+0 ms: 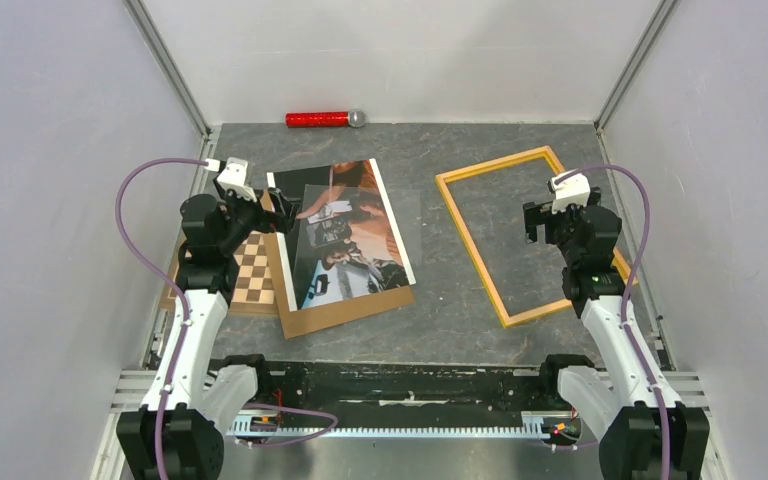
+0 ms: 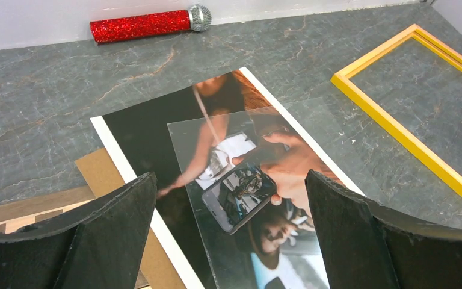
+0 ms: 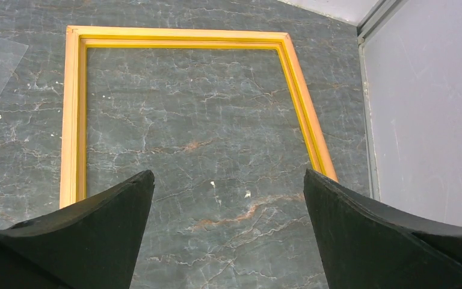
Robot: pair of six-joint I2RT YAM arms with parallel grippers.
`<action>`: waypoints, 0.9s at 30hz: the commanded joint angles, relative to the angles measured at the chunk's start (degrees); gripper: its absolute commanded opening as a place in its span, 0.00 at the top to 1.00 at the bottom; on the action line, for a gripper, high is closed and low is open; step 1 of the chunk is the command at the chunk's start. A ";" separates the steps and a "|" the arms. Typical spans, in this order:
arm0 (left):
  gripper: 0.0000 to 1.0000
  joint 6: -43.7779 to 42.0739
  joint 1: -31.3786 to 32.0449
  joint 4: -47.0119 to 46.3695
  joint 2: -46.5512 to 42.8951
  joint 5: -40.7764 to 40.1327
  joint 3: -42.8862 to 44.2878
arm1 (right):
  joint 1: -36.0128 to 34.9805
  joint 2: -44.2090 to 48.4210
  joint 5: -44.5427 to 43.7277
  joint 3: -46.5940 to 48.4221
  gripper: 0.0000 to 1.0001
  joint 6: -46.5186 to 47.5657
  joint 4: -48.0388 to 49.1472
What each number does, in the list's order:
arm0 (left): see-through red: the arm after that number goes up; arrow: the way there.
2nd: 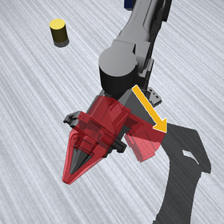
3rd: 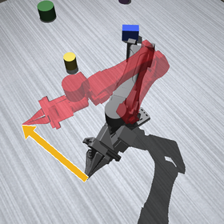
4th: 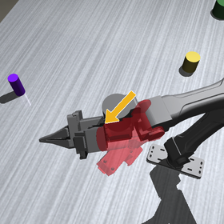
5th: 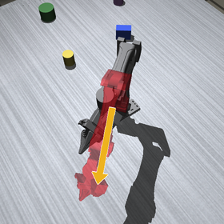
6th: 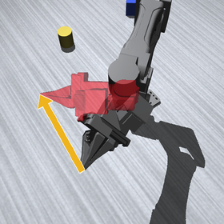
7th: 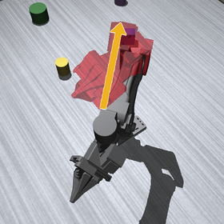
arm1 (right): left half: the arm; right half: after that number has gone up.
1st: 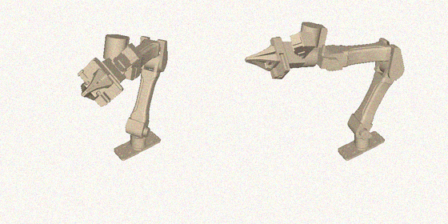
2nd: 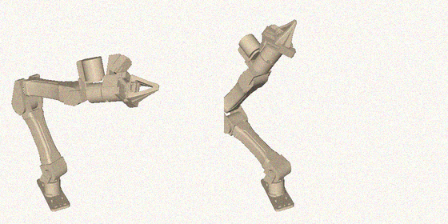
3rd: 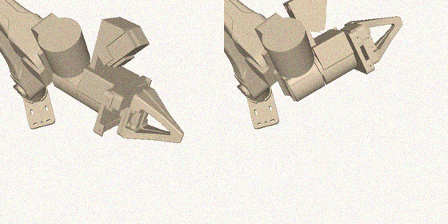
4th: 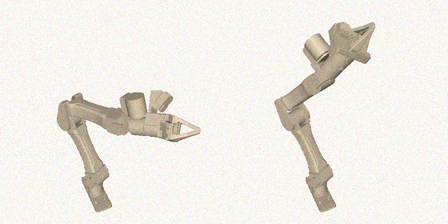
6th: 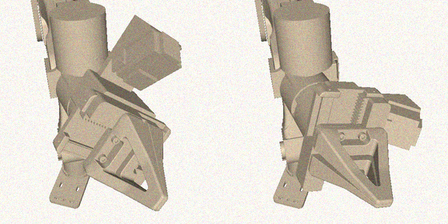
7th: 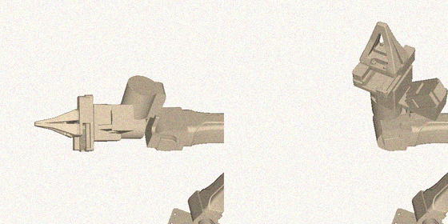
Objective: Put the photo into the frame
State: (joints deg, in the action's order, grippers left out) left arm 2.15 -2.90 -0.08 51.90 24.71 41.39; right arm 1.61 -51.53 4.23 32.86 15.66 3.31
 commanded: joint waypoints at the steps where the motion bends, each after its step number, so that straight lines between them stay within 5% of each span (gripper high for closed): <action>1: 0.00 1.03 -0.49 -1.25 -1.01 1.75 0.19 | -0.28 1.08 0.35 -0.05 0.02 0.92 0.99; 17: 0.00 -0.05 -1.04 -0.26 -1.59 3.91 0.51 | -0.29 1.45 3.33 0.76 0.02 1.81 -0.25; 22: 0.00 -2.85 -1.15 4.01 -1.50 4.03 2.65 | -0.71 1.59 14.32 3.48 0.02 7.97 -6.50; 27: 0.00 -7.21 -1.12 8.80 -0.89 4.46 4.50 | -10.99 -0.05 10.19 4.46 0.02 16.92 -12.08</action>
State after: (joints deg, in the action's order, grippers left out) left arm 0.43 -3.77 4.86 51.22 27.42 42.48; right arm -1.76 -50.98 14.48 34.46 23.29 -4.05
